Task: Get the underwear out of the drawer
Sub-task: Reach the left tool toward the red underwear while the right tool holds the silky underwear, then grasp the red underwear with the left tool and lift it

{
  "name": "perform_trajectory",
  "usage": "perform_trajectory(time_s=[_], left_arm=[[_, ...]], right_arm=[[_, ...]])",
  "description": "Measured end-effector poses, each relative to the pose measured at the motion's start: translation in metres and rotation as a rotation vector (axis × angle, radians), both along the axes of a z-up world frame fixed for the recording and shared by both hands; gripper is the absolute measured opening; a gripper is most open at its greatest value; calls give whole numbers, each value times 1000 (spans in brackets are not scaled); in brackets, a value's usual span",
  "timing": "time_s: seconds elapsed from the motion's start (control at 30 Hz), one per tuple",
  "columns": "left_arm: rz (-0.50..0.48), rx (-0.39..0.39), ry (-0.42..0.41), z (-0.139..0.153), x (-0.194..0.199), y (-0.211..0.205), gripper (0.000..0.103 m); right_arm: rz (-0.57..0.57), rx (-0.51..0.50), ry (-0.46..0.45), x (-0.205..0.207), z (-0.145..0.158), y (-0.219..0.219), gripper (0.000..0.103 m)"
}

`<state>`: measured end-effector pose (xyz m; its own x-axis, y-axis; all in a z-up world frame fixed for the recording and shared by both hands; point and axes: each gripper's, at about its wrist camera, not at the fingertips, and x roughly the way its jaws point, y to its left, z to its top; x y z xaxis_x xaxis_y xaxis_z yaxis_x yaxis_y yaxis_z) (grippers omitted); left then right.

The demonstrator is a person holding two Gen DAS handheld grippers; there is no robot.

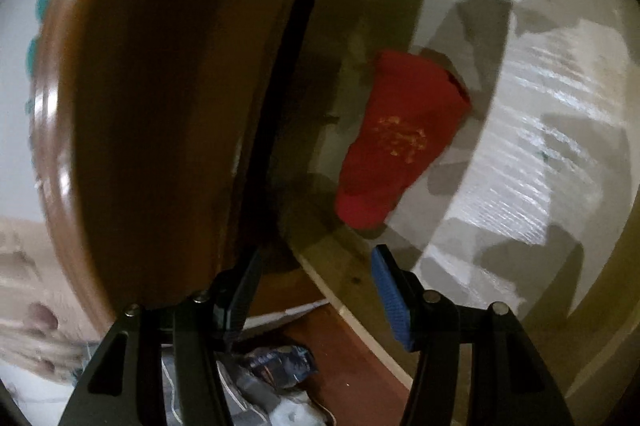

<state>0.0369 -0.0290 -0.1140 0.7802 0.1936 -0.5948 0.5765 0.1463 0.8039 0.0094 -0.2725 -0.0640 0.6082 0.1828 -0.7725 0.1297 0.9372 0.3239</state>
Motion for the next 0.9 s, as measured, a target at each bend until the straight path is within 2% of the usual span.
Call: perform_trajectory(time_s=[0.27, 0.5, 0.67, 0.8, 0.9], left_arm=[[-80, -15, 77, -7, 4, -10, 58], [-108, -38, 174, -11, 15, -14, 58], [-123, -44, 193, -21, 25, -21, 58], [-191, -34, 195, -27, 19, -24, 58], [-181, -30, 214, -33, 26, -26, 58]], right_arm=[[-18, 18, -2, -1, 1, -1, 25], [-60, 47, -9, -5, 1, -11, 25], [-46, 37, 2, -3, -1, -8, 25], [-27, 20, 5, -1, -1, -3, 25], [-24, 21, 9, -1, -2, -3, 25]])
